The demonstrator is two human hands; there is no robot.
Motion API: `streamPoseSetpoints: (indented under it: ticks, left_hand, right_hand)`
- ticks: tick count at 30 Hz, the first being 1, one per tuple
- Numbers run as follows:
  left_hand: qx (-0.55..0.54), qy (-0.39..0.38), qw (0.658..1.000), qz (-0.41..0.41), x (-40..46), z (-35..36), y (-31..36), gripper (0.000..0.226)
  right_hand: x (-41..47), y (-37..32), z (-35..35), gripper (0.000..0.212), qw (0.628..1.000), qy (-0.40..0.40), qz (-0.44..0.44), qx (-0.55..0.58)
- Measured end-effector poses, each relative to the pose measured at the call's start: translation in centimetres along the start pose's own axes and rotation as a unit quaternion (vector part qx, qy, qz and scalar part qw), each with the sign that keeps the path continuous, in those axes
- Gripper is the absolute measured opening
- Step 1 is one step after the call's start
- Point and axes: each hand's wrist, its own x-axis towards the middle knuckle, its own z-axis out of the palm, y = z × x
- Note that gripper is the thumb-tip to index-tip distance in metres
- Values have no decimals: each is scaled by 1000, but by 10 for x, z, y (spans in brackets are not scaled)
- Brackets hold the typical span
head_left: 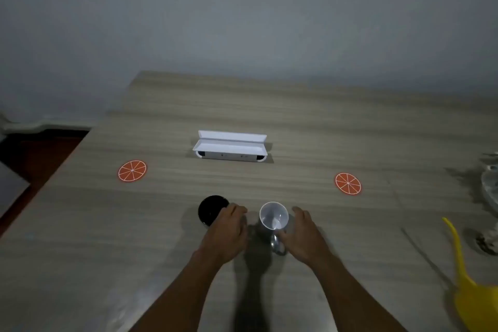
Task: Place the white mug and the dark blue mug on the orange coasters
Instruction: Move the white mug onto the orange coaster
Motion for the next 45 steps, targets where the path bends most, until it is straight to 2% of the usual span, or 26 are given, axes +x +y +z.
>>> streamPoseSetpoints:
  ticks: [3, 8, 17, 22, 24, 30, 36, 45]
  left_hand:
    - [-21, -11, 1000, -4, -6, 10, -7, 32]
    - [-27, -40, 998, -26, -13, 16, -5, 34]
    - [39, -125, 990, -46, -27, 47, -14, 62]
    - [109, -180, 976, -53, -28, 71, -18, 98]
    - [118, -190, 973, -58, -29, 83, -22, 104]
    - [106, -173, 976, -77, -34, 101, -22, 105]
    - [105, -152, 982, -34, -21, 104, -9, 87]
    - [151, -188, 970, 14, 52, 123, 5, 84]
  right_hand:
    - [6, -6, 4, 80, 1000, 5, -9, 20]
    - [19, -11, 16, 94, 999, -36, -29, 12]
    - [26, -4, 28, 86, 998, -15, -35, 57]
    - [25, -2, 30, 88, 998, 0, -23, 64]
    - [24, 0, 29, 87, 997, 3, -25, 68]
    - [19, 8, 31, 86, 994, 33, -1, 105]
    - [17, 19, 29, 89, 980, 91, 67, 166]
    - [37, 45, 6, 87, 973, 153, 96, 145]
